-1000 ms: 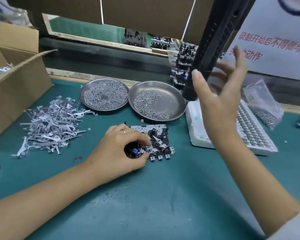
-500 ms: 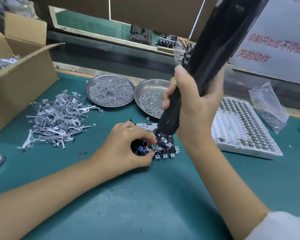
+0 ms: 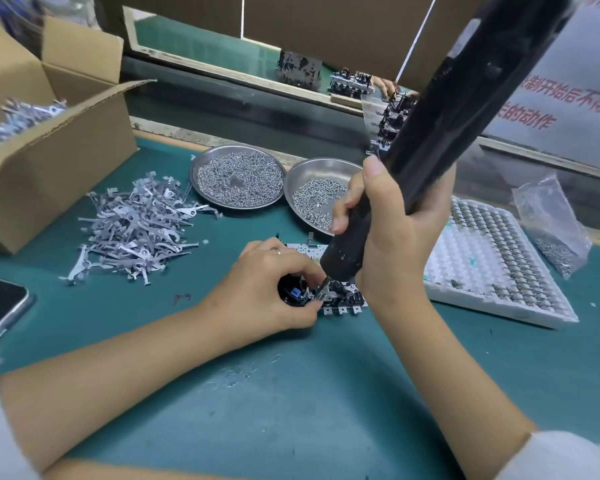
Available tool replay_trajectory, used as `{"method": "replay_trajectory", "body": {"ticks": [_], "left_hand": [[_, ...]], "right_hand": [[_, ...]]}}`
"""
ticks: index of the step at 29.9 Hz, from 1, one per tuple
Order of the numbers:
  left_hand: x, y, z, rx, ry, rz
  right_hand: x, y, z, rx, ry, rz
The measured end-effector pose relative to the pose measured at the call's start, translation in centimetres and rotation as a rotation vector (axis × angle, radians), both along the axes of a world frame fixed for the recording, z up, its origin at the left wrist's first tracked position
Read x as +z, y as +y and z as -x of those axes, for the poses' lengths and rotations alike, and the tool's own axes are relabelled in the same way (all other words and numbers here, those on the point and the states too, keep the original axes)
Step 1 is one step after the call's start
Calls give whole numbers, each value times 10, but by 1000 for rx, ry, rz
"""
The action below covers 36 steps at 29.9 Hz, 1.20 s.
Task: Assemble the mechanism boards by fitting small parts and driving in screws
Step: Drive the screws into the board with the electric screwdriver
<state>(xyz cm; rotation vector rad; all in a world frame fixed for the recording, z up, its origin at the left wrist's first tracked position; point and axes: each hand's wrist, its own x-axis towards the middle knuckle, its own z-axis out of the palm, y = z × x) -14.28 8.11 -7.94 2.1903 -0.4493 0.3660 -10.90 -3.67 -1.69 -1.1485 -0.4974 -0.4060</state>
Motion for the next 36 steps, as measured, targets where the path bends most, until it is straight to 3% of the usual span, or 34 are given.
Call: {"method": "replay_trajectory", "body": {"ticks": [28, 36], "left_hand": [[-1, 0, 0, 14, 19, -11], [-2, 1, 1, 18, 10, -13]], "right_hand": [[3, -10, -5, -29, -52, -20], [-5, -12, -12, 14, 69, 78]]}}
